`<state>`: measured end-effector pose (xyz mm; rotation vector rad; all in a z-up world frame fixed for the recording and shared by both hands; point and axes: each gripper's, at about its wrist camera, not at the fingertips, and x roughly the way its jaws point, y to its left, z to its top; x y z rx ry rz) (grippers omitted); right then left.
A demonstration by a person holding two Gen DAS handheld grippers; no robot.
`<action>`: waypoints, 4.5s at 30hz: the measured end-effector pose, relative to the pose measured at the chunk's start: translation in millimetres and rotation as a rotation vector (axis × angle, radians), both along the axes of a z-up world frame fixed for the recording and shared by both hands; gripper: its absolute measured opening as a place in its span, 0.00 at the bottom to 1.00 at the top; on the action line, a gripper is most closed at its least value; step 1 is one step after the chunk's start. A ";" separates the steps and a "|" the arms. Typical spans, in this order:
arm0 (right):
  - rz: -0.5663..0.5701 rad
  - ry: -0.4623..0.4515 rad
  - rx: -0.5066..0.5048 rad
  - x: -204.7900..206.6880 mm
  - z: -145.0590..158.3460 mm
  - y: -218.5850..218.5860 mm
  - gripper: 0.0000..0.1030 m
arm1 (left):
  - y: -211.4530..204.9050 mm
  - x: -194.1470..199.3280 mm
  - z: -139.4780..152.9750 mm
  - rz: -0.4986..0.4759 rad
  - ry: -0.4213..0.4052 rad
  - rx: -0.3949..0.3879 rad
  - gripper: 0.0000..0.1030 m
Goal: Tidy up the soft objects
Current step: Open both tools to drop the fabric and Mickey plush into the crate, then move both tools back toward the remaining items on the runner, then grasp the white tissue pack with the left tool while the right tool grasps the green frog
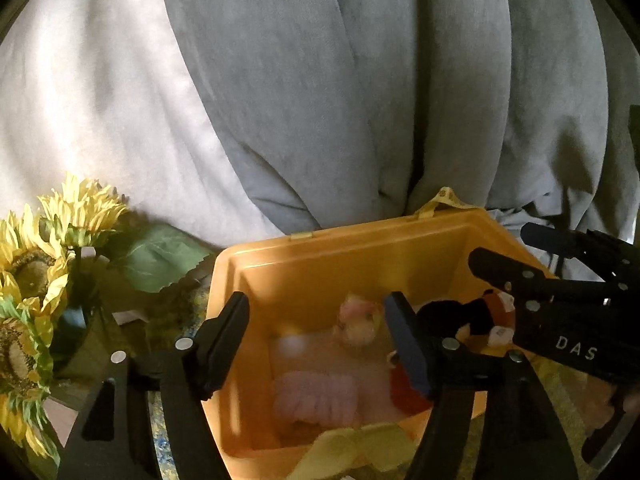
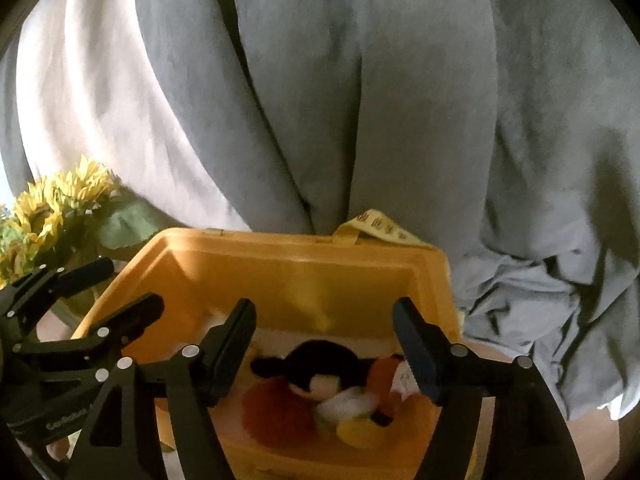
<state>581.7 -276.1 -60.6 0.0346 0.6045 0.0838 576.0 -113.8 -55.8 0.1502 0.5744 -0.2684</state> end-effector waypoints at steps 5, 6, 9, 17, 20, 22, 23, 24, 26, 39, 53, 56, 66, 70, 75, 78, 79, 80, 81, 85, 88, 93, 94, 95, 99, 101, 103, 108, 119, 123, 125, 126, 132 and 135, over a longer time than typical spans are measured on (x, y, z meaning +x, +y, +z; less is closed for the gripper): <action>-0.024 -0.034 -0.011 -15.7 14.1 -1.1 0.70 | 2.7 -18.6 13.7 -0.004 -0.031 -0.018 0.73; -0.030 -0.042 -0.013 -19.6 17.3 -1.4 0.72 | 3.6 -22.0 15.8 -0.003 -0.039 -0.021 0.73; -0.055 -0.077 -0.013 -34.1 28.7 -2.5 0.74 | 6.8 -37.8 26.3 0.009 -0.078 -0.033 0.74; -0.089 -0.166 -0.008 -75.2 57.4 -6.0 0.75 | 9.5 -85.7 55.0 0.028 -0.184 -0.047 0.76; -0.098 -0.193 -0.009 -93.0 65.4 -6.1 0.76 | 10.7 -100.4 60.8 0.035 -0.206 -0.047 0.76; -0.101 -0.203 -0.007 -104.3 68.6 -6.3 0.78 | 11.5 -111.6 63.7 0.035 -0.216 -0.050 0.76; -0.101 -0.210 -0.007 -108.8 69.4 -6.7 0.78 | 11.6 -116.3 64.3 0.038 -0.220 -0.049 0.76; -0.102 -0.215 -0.006 -113.0 70.2 -7.0 0.78 | 11.6 -120.3 64.4 0.039 -0.223 -0.050 0.76; -0.104 -0.224 -0.005 -123.3 72.1 -7.5 0.78 | 12.8 -129.9 65.6 0.038 -0.225 -0.057 0.76; -0.115 -0.242 -0.007 -172.0 75.0 -7.6 0.78 | 13.3 -176.0 64.9 0.029 -0.238 -0.046 0.76; -0.154 -0.195 -0.009 -206.1 53.2 -15.2 0.78 | 10.3 -211.2 39.1 0.028 -0.193 -0.028 0.76; -0.158 -0.178 -0.010 -211.4 46.8 -16.5 0.78 | 9.4 -215.5 32.0 0.026 -0.195 -0.010 0.76; -0.157 -0.160 -0.066 -226.4 26.7 -15.1 0.79 | 3.0 -229.6 5.7 0.010 -0.196 0.045 0.76; -0.159 -0.153 -0.076 -230.2 19.4 -16.9 0.82 | -2.7 -232.7 -4.6 0.004 -0.185 0.076 0.76; -0.160 -0.117 -0.062 -230.5 6.7 -20.4 0.82 | -8.2 -232.6 -15.1 -0.009 -0.164 0.099 0.76; -0.159 -0.088 -0.060 -229.1 -3.2 -21.7 0.82 | -10.5 -230.4 -21.4 -0.016 -0.145 0.109 0.76; -0.156 -0.081 -0.059 -228.7 -6.0 -22.5 0.82 | -11.4 -229.3 -24.3 -0.017 -0.139 0.114 0.76; -0.155 -0.073 -0.060 -228.0 -8.6 -22.5 0.82 | -12.0 -228.7 -26.3 -0.018 -0.133 0.116 0.76; -0.153 -0.064 -0.060 -226.8 -11.8 -22.7 0.82 | -12.7 -227.5 -29.4 -0.022 -0.122 0.117 0.75; -0.146 -0.031 -0.055 -222.3 -23.4 -22.7 0.82 | -15.4 -221.7 -40.8 -0.033 -0.076 0.120 0.75; -0.143 0.004 -0.039 -217.6 -32.6 -24.5 0.82 | -17.4 -217.0 -49.6 -0.034 -0.048 0.127 0.74; -0.137 0.060 -0.024 -209.9 -50.9 -25.9 0.82 | -20.6 -209.4 -62.6 -0.037 -0.007 0.138 0.74; -0.137 0.069 -0.023 -208.7 -53.9 -26.2 0.82 | -21.4 -207.6 -65.7 -0.039 0.004 0.139 0.73; -0.136 0.084 -0.022 -207.0 -57.8 -26.7 0.82 | -21.9 -205.9 -68.8 -0.038 0.014 0.140 0.73; -0.129 0.132 -0.009 -200.1 -73.3 -28.5 0.82 | -23.6 -199.1 -79.5 -0.040 0.047 0.149 0.71; -0.127 0.149 -0.007 -196.7 -80.2 -28.5 0.82 | -24.8 -196.1 -84.4 -0.039 0.059 0.154 0.71; -0.121 0.170 -0.007 -192.8 -87.8 -29.0 0.82 | -25.5 -193.7 -88.7 -0.043 0.067 0.153 0.71; -0.110 0.213 -0.002 -185.9 -103.9 -30.6 0.81 | -28.6 -187.2 -96.7 -0.051 0.079 0.158 0.69; -0.101 0.261 0.005 -172.2 -125.9 -32.0 0.81 | -32.2 -173.5 -112.4 -0.060 0.140 0.146 0.63; -0.092 0.275 0.010 -167.7 -131.4 -30.7 0.77 | -32.5 -170.8 -115.0 -0.058 0.150 0.141 0.60; -0.091 0.281 0.009 -165.1 -133.1 -30.0 0.75 | -32.4 -169.2 -116.6 -0.059 0.156 0.140 0.59; -0.091 0.284 0.009 -164.2 -134.0 -29.5 0.74 | -32.5 -168.3 -117.1 -0.060 0.159 0.137 0.57; -0.081 0.308 0.008 -159.9 -139.8 -28.3 0.59 | -33.6 -163.6 -121.5 -0.068 0.182 0.126 0.50; -0.073 0.308 0.010 -159.0 -140.4 -27.4 0.56 | -32.6 -161.1 -123.1 -0.075 0.205 0.105 0.37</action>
